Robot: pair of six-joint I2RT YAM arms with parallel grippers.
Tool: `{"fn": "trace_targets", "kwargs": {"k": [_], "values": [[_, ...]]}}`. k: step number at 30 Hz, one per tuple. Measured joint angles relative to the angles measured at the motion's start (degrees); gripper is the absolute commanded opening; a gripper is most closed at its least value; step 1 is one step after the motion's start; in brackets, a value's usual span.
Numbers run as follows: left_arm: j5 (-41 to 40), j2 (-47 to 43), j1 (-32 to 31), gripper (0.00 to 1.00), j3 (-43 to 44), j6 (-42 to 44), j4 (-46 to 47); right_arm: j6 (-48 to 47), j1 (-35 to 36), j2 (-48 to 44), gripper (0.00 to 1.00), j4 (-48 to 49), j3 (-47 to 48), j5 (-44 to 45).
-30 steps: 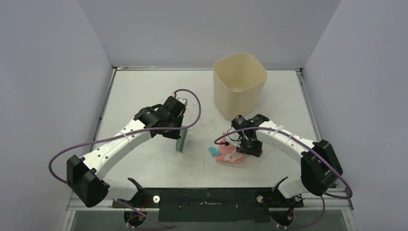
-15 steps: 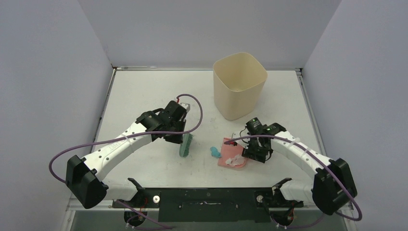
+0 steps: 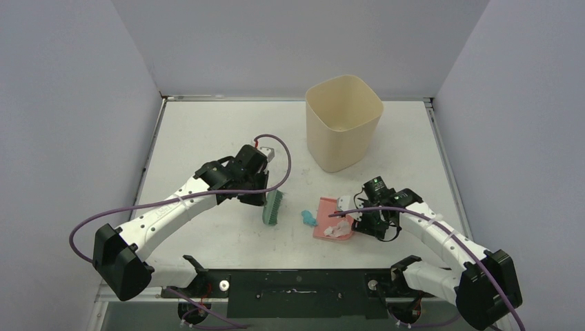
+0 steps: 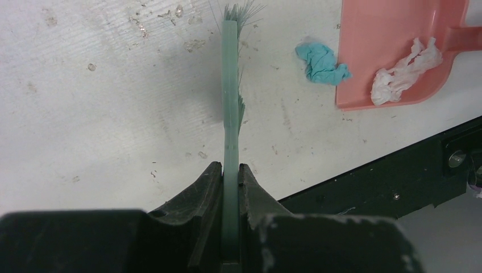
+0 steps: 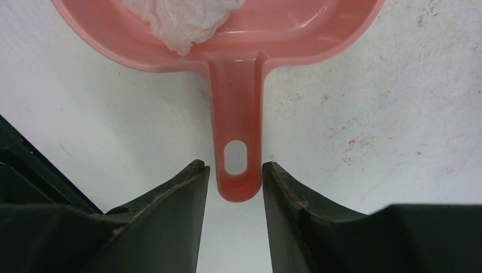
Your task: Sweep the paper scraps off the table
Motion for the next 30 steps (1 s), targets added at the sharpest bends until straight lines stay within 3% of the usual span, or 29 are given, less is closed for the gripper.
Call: {"fn": "trace_targets", "kwargs": {"k": [9, 14, 23, 30], "values": [[0.5, 0.0, -0.4, 0.0, -0.9, -1.3, 0.8, -0.9, -3.3, 4.5, 0.13, 2.8, -0.6, -1.1], [0.5, 0.3, -0.8, 0.0, -1.2, -1.6, 1.0, -1.4, -3.6, 6.3, 0.06, -0.9, 2.4, -0.2], [0.4, 1.3, -1.8, 0.0, -1.2, -2.4, 2.3, -2.6, -2.4, 7.7, 0.05, -12.9, 16.0, 6.2], [0.4, 2.8, -1.9, 0.0, -1.2, -4.0, 3.3, -0.6, 2.8, 13.4, 0.05, -18.2, 16.7, 12.5]]}}
